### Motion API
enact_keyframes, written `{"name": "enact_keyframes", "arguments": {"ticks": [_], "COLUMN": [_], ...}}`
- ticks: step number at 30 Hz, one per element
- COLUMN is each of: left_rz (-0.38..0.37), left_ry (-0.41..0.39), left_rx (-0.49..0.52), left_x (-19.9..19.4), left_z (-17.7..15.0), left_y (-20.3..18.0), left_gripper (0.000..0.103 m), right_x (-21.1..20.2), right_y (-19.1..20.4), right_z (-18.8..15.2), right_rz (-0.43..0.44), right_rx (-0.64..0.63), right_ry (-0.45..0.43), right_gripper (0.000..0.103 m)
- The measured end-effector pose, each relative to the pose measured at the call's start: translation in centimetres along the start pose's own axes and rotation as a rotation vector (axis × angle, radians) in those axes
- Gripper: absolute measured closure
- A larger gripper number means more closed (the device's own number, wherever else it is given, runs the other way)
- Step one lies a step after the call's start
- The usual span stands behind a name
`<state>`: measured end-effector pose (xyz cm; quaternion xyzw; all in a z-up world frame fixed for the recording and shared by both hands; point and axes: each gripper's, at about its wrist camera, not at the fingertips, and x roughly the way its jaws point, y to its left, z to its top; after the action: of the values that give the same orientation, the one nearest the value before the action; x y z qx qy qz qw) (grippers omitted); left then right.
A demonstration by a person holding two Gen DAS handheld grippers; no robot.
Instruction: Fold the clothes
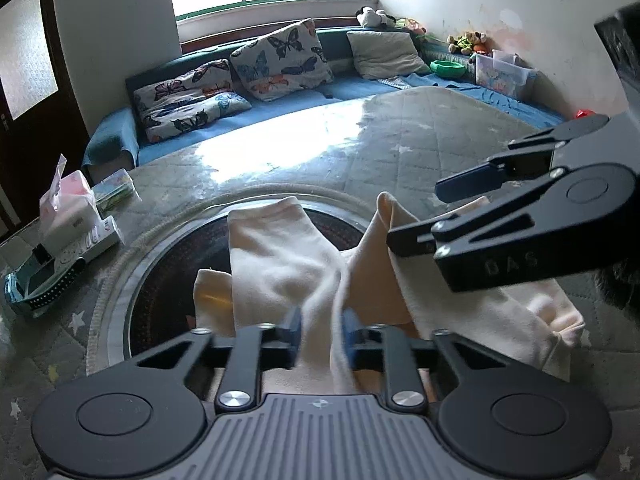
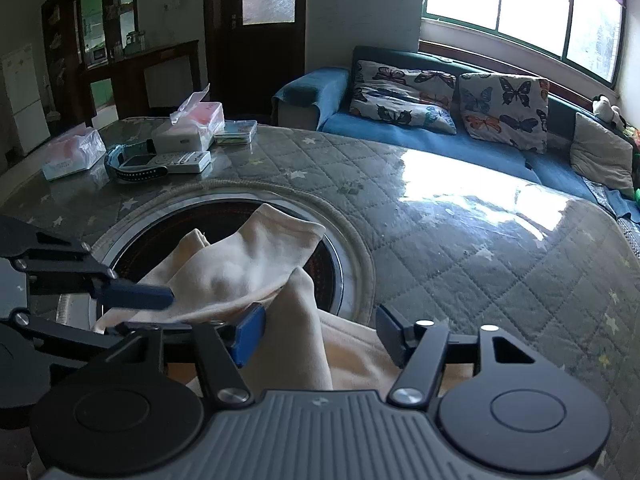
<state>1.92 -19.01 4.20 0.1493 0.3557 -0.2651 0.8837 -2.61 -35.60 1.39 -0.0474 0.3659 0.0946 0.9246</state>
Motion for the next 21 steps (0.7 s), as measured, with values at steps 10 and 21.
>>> {"name": "enact_keyframes", "arguments": {"ticks": [10, 21], "left_rz": [-0.011, 0.007], "left_ry": [-0.007, -0.051], "left_rx": [0.022, 0.015], "left_x": [0.28, -0.42], "left_z": [-0.03, 0.21], "left_y": [-0.12, 0.52], "left_gripper": [0.088, 0.099], "right_x": [0.62, 0.28], "right_y": [-0.40, -0.99], "right_z": [0.34, 0.22], "right_rz": [0.024, 0.034], "right_rx": [-0.013, -0.011], "right_ry": [0.032, 0.040], "right_gripper": [0.065, 0.090]}}
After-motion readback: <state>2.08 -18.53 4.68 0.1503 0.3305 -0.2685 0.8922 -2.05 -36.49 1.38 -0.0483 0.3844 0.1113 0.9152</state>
